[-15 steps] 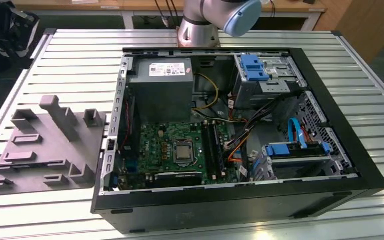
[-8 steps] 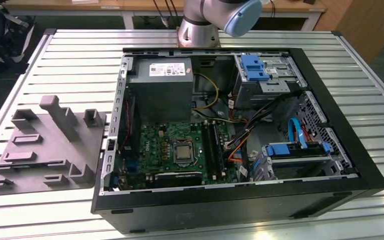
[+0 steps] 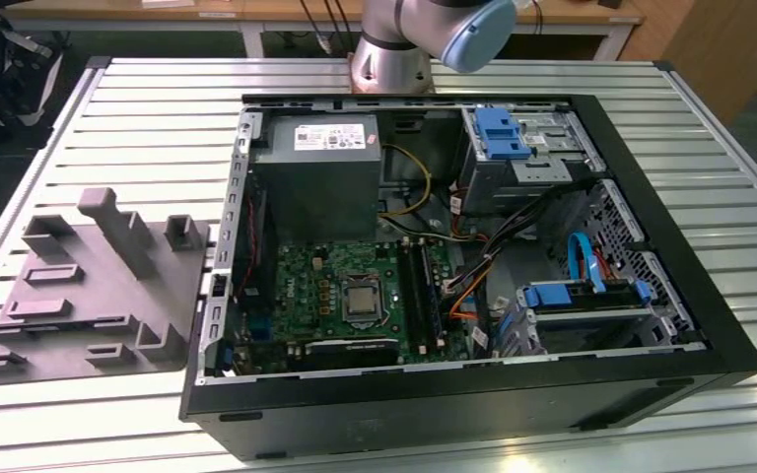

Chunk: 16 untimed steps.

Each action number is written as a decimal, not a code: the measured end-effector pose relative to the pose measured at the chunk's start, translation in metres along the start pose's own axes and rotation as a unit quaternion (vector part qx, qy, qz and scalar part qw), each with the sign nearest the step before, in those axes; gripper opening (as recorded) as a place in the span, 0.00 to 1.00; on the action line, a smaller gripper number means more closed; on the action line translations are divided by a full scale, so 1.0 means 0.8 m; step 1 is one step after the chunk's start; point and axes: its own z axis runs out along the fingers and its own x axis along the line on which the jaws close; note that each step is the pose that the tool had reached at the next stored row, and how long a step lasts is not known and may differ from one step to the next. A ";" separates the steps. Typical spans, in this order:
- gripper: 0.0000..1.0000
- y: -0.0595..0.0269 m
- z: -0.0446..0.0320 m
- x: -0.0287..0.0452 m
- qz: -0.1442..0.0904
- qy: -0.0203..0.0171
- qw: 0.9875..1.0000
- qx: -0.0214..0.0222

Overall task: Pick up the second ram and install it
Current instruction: 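Reach for the second ram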

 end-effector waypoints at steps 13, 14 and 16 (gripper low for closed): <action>0.10 -0.036 0.0153 0.0090 0.000 0.000 1.000 -0.001; 0.10 -0.038 0.0164 0.0096 0.000 0.000 1.000 -0.001; 0.10 -0.042 0.0185 0.0104 0.000 0.000 1.000 -0.001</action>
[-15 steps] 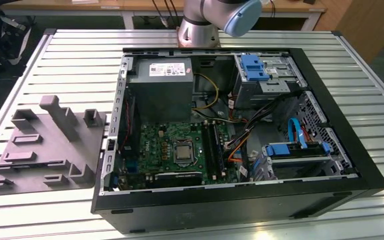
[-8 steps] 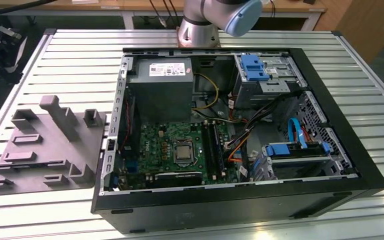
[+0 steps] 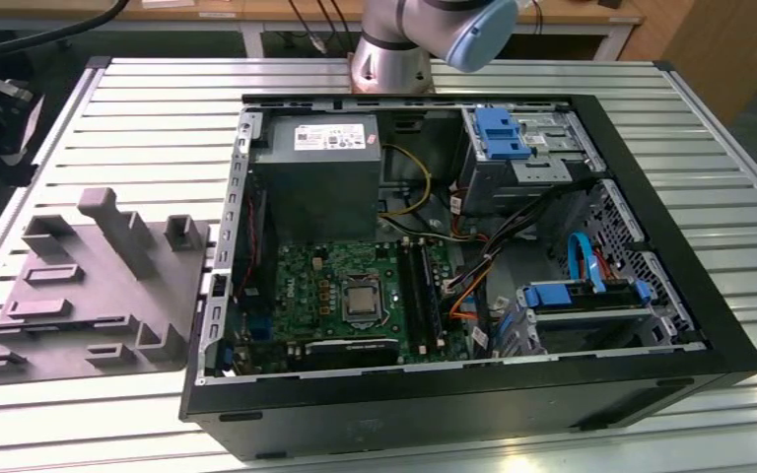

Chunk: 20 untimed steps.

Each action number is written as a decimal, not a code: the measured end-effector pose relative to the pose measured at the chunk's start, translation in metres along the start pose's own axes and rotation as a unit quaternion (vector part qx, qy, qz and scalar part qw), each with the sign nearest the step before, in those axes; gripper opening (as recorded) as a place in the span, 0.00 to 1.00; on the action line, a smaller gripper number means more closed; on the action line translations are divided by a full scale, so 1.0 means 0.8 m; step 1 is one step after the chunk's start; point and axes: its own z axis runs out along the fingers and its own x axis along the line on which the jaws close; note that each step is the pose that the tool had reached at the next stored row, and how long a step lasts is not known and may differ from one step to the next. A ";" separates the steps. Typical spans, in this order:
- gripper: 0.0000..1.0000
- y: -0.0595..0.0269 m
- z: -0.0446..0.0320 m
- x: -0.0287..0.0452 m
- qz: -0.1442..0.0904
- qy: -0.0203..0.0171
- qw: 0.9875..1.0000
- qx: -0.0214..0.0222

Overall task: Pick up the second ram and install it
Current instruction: 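Reach for the second ram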

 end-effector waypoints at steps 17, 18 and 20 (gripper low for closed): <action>0.10 -0.034 0.0238 0.0071 0.000 0.000 1.000 0.000; 0.10 -0.035 0.0252 0.0075 0.000 0.000 1.000 0.000; 0.10 -0.038 0.0279 0.0085 0.000 0.000 1.000 0.000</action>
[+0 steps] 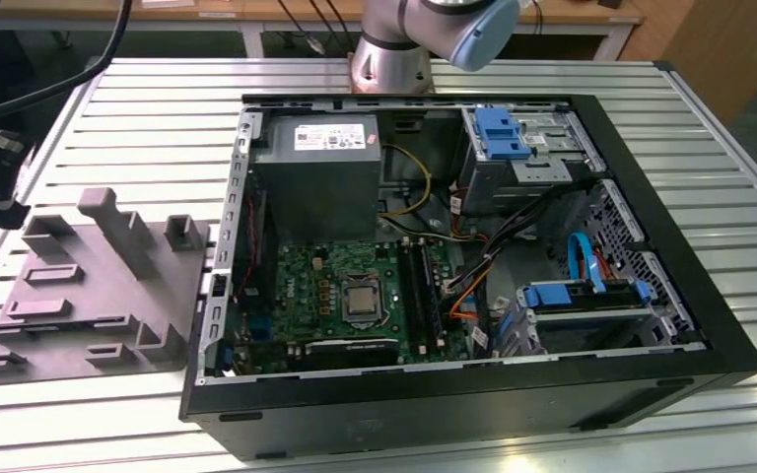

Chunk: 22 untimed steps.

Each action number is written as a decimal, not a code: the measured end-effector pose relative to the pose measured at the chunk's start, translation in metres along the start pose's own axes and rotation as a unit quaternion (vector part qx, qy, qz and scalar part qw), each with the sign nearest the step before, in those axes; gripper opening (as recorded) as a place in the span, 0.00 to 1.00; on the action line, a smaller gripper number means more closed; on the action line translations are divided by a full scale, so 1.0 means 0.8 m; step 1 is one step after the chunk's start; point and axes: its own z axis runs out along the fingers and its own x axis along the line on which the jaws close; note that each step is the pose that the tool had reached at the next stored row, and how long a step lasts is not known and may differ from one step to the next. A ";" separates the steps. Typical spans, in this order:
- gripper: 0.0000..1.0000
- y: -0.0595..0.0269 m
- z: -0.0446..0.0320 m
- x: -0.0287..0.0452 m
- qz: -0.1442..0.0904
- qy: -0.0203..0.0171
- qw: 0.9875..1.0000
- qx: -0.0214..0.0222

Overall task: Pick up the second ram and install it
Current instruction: 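Reach for the second ram, then pick up the second ram and move it above second insertion slot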

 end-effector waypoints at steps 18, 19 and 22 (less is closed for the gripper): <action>0.10 -0.019 0.0165 0.0070 0.000 0.000 1.000 0.000; 0.10 -0.019 0.0166 0.0070 0.000 0.000 1.000 0.000; 0.10 -0.019 0.0167 0.0070 0.000 0.000 1.000 0.000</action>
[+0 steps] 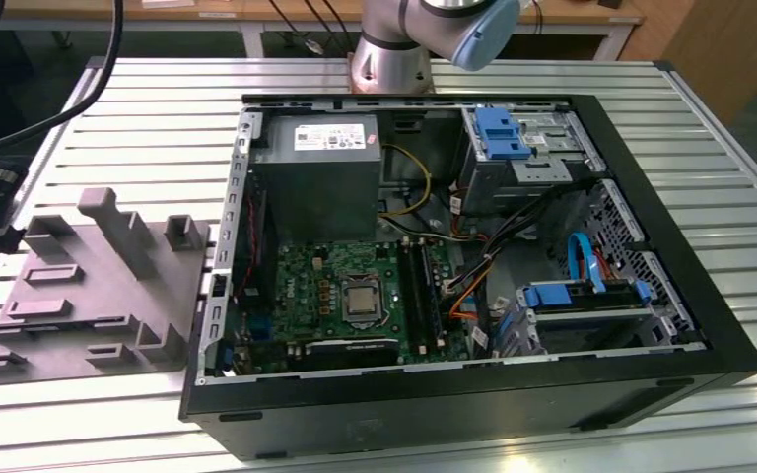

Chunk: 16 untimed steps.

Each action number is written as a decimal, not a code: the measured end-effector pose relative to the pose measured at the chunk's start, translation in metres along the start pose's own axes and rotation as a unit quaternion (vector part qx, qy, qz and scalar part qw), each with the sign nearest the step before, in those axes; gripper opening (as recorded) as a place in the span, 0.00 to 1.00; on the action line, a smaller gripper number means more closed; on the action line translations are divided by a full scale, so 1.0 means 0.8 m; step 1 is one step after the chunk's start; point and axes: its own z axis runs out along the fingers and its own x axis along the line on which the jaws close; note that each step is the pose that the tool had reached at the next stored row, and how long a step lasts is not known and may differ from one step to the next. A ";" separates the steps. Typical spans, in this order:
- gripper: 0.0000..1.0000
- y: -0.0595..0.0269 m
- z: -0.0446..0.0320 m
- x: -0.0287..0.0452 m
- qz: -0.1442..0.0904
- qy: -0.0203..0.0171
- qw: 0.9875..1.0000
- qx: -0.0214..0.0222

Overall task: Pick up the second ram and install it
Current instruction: 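Pick up the second ram and move it above second insertion slot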

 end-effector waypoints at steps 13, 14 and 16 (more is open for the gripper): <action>0.10 0.000 0.0009 0.0000 -0.048 0.002 0.999 -0.001; 0.10 0.000 0.0012 0.0000 -0.057 0.003 0.998 -0.001; 0.10 0.000 0.0018 0.0000 -0.075 0.004 0.997 -0.002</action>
